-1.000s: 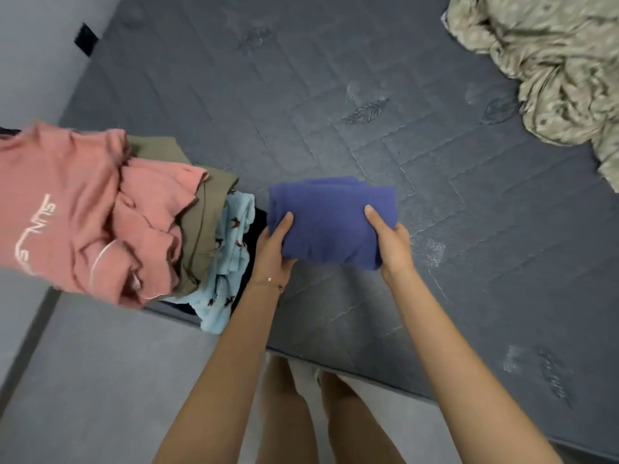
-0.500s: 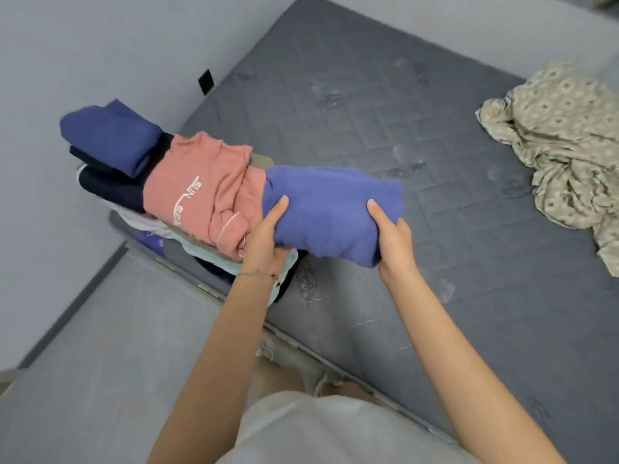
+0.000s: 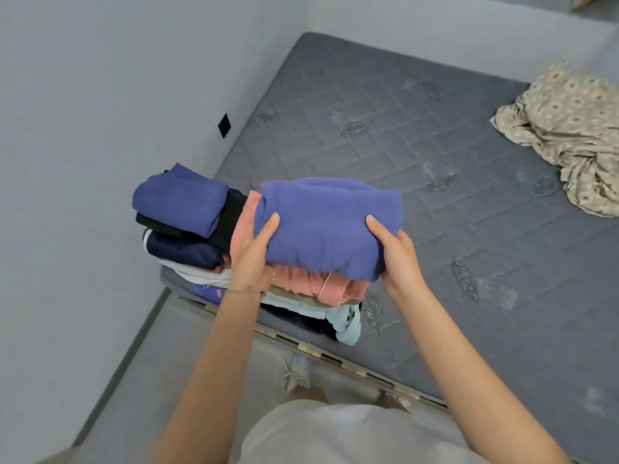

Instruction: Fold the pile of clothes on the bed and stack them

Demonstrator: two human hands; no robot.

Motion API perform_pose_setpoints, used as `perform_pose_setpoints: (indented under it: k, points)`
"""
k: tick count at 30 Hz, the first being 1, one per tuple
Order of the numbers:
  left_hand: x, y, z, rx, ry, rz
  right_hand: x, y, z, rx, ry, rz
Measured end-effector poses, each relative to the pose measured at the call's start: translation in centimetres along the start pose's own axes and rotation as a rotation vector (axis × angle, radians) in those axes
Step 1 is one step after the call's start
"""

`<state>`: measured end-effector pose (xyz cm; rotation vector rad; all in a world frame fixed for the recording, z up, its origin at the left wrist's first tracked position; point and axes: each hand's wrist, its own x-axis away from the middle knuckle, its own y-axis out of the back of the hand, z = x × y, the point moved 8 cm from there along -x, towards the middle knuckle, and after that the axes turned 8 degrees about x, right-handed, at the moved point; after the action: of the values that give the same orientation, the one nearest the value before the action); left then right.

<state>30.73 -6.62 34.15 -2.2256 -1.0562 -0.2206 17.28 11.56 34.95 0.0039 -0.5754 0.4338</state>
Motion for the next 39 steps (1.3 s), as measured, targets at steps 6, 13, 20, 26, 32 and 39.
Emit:
perform_pose_setpoints:
  k: [6,13,20,26,32,39]
  points:
    - [-5.0,3.2,-2.8,-0.120,0.012,0.049,-2.5,-4.5,-2.6,-0.007,-0.027,-0.080]
    - [-8.4,5.1,-1.5,-0.162,0.120,0.050,-5.0,-5.0,-3.9,0.083,-0.020,-0.115]
    - [-10.1,8.1,0.6,-0.499,0.073,-0.015,-6.5,-3.2,-6.2,0.328,-0.027,-0.138]
    - [-9.6,9.5,0.8,-0.773,-0.075,-0.202,-6.8,-1.6,-8.0,0.517,-0.067,-0.159]
    - [-8.9,9.2,0.1,-0.931,-0.252,-0.207,-6.4,-1.2,-7.4,0.622,0.019,-0.191]
    - [-7.9,7.1,-0.8,-1.214,-0.408,-0.161,-5.2,-0.8,-6.0,0.706,0.172,-0.247]
